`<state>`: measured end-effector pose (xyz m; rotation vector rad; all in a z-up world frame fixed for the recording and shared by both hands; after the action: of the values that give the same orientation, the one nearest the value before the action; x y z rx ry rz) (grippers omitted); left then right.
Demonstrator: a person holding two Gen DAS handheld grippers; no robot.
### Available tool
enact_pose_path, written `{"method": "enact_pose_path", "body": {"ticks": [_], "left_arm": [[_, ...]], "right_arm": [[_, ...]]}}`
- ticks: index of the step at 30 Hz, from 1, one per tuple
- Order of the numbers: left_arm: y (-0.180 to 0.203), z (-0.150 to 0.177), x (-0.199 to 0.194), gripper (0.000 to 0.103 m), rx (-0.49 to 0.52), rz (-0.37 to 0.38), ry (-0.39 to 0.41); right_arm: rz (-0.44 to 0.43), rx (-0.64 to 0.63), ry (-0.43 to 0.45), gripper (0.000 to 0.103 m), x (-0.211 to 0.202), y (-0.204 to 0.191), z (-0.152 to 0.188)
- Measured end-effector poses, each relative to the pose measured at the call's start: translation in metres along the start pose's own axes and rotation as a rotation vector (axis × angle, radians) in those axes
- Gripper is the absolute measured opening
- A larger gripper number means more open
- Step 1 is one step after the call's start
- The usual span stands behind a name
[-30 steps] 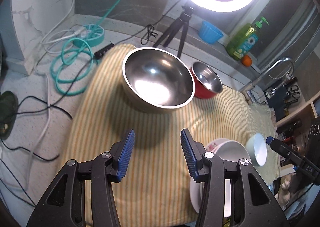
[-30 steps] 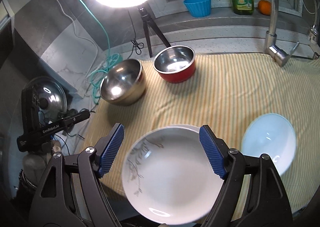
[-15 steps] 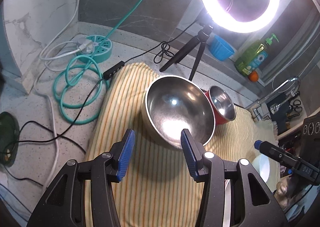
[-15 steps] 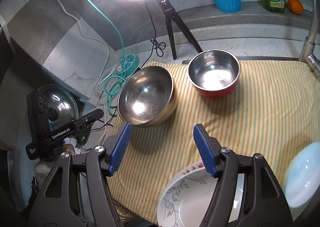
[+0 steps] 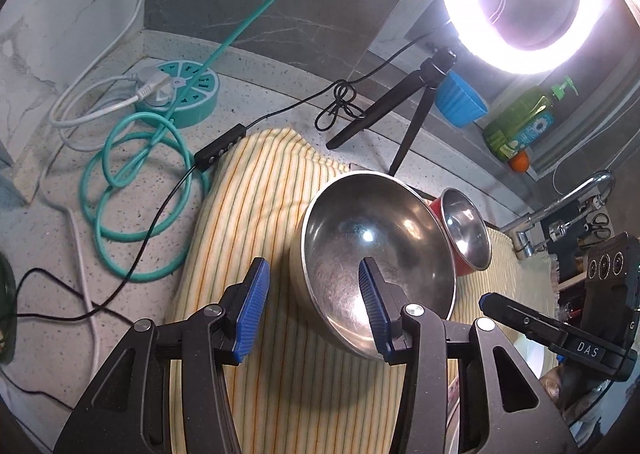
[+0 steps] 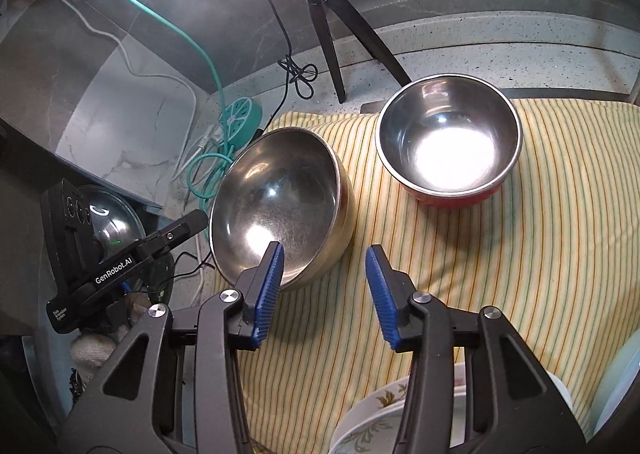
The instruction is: Organize plates and bowls
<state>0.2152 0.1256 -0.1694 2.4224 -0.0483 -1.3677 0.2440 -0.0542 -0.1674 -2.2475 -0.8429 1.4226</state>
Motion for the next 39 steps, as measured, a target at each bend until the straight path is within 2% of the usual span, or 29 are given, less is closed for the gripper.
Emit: {"method": "enact_pose_path", "body": {"ticks": [5, 7, 9, 14, 18, 22, 31, 39], "left_arm": [[-0.002, -0.003, 0.009, 0.039, -0.004, 0.007, -0.015], [-0.002, -0.002, 0.012, 0.035, 0.003, 0.004, -0.022], [-0.002, -0.002, 0.015, 0.032, 0.002, 0.006, -0.029], [-0.004, -0.002, 0.021, 0.026, -0.004, 0.007, -0.045], [-0.004, -0.001, 0.025, 0.022, 0.004, 0.007, -0.055], [-0.002, 0.000, 0.028, 0.019, 0.012, 0.009, -0.064], [-0.001, 0.000, 0.030, 0.019, 0.023, -0.005, -0.060], [-0.001, 0.009, 0.015, 0.019, 0.016, -0.009, -0.042]], "right_arm": [[0.016, -0.004, -0.026, 0.040, 0.014, 0.002, -0.005], [0.018, -0.005, -0.040, 0.033, 0.019, 0.003, -0.006], [0.020, -0.009, -0.052, 0.030, 0.024, 0.003, -0.007], [0.028, -0.017, -0.065, 0.029, 0.032, 0.003, -0.010], [0.032, -0.028, -0.081, 0.018, 0.037, 0.002, -0.010], [0.044, -0.043, -0.074, 0.018, 0.039, 0.000, -0.010], [0.058, -0.066, -0.077, 0.018, 0.038, -0.002, -0.011], [0.033, -0.073, -0.091, 0.018, 0.030, -0.008, -0.002]]}}
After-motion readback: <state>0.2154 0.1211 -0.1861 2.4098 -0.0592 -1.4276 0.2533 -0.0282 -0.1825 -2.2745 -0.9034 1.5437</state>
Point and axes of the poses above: each gripper's, at about its wrist camera, not at the fingertips, and x roughly the way its jaws point, y to its right, z to its underside, the point moved 4 cm from there along x, roughly the way its jaws point, and after that the axes turned 6 degrees about -z, right-handed, at the moved point
